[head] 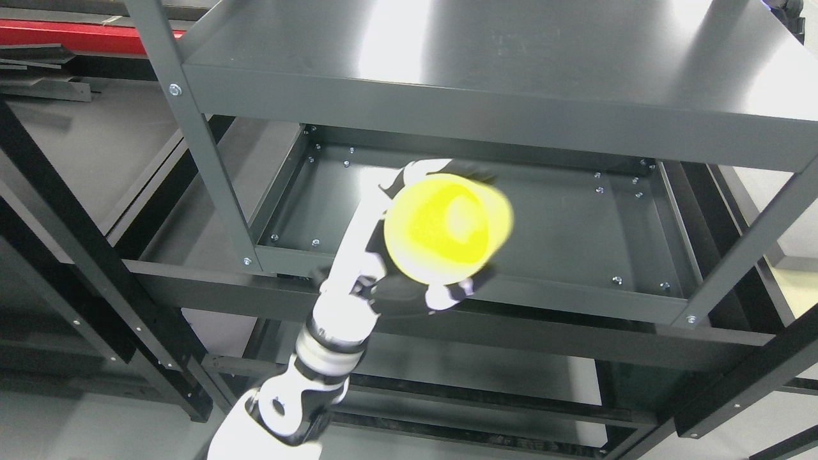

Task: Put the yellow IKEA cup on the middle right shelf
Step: 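Raise the left hand with the cup up onto the shelf, then release the yellow cup on the shelf and pull the left hand back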

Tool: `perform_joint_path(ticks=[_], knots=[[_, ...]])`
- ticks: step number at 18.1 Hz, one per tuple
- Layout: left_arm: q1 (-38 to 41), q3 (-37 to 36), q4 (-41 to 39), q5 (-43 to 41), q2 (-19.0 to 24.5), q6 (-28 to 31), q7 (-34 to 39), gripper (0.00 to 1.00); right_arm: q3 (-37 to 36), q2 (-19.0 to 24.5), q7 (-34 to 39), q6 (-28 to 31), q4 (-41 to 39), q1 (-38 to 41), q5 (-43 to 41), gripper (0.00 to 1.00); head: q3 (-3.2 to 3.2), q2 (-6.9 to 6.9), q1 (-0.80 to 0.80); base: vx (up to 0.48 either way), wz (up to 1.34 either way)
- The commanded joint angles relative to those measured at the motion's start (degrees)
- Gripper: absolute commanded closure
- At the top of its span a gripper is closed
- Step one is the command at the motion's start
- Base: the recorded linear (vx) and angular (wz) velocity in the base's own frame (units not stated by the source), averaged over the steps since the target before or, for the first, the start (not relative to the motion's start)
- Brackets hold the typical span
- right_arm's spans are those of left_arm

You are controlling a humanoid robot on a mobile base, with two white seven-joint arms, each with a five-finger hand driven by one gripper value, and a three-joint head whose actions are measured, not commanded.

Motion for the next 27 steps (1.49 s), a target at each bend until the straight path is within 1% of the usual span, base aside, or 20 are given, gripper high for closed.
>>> perform_joint_path(ticks=[1,3,5,8,10,11,13,14,16,18,19,21,23,25,27], knots=[[-18.84,-9.68,-0.17,2.8,-1.8,6.92,2.05,1.0,0.97,-1.0,0.03,0.04,0.0,0.8,-1.41,0.01,0.0,0.0,0.0,0.023,0.0],[-23.16,-5.47,-0.17,3.16,-1.8,16.22,6.61,1.0,0.97,-1.0,0.03,0.04,0.0,0.8,-1.41,0.01,0.0,0.0,0.0,0.019,0.0],[-24.49,-3.27,-0.17,3.16,-1.8,24.23,12.14,1.0,0.97,-1.0,0.03,0.04,0.0,0.8,-1.41,0.01,0.0,0.0,0.0,0.008,0.0],[-25.46,3.58,0.01,3.16,-1.8,37.15,22.42,1.0,0.97,-1.0,0.03,0.04,0.0,0.8,-1.41,0.01,0.0,-0.01,0.0,0.0,0.0],[-28.0,7.02,0.1,3.25,-1.8,45.33,27.79,1.0,0.97,-1.0,0.03,0.04,0.0,0.8,-1.41,0.01,0.0,-0.01,0.0,0.0,0.0],[-30.19,8.68,0.44,3.42,-1.8,50.41,30.34,1.0,0.97,-1.0,0.03,0.04,0.0,0.8,-1.41,0.01,0.0,-0.01,0.0,0.0,0.0],[-33.88,11.67,3.07,4.47,-1.8,59.21,34.39,1.0,0.97,-1.0,0.03,0.04,0.0,0.8,-1.41,0.01,0.0,-0.01,0.0,0.0,0.0],[-35.03,13.34,5.69,4.83,-1.8,61.69,35.8,1.0,0.97,-1.0,0.03,0.04,0.0,0.8,-1.41,0.01,0.0,-0.01,0.0,0.0,0.0],[-36.88,18.08,10.71,4.83,-1.8,65.21,36.87,1.0,0.97,-1.0,0.03,0.04,0.0,0.8,-1.41,0.01,0.0,-0.01,0.0,0.0,0.0],[-37.15,20.12,12.13,4.74,-1.8,69.16,36.87,0.98,0.97,-1.0,0.03,0.04,0.0,0.8,-1.41,0.01,0.0,-0.01,0.0,0.0,0.0],[-37.07,20.04,12.49,4.74,-1.8,70.49,36.87,0.97,0.97,-1.0,0.03,0.04,0.0,0.8,-1.41,0.01,0.0,-0.01,0.0,0.0,0.0],[-37.07,18.99,13.36,5.44,-1.8,70.94,36.78,0.92,0.97,-1.0,0.03,0.04,0.0,0.8,-1.41,0.01,0.0,-0.01,0.0,0.0,0.0],[-36.72,17.32,13.81,9.2,-1.8,71.2,36.43,0.85,0.97,-1.0,0.03,0.04,0.0,0.8,-1.41,0.01,0.0,-0.01,0.0,0.0,0.0],[-36.45,16.26,14.51,14.3,-1.8,71.38,36.17,0.83,0.97,-1.0,0.03,0.04,0.0,0.8,-1.41,0.01,0.0,-0.01,0.0,0.0,0.0],[-36.36,14.94,15.82,16.6,-1.8,71.38,34.59,0.75,0.97,-1.0,0.03,0.04,0.0,0.8,-1.41,0.0,0.0,-0.02,0.0,0.0,0.0]])
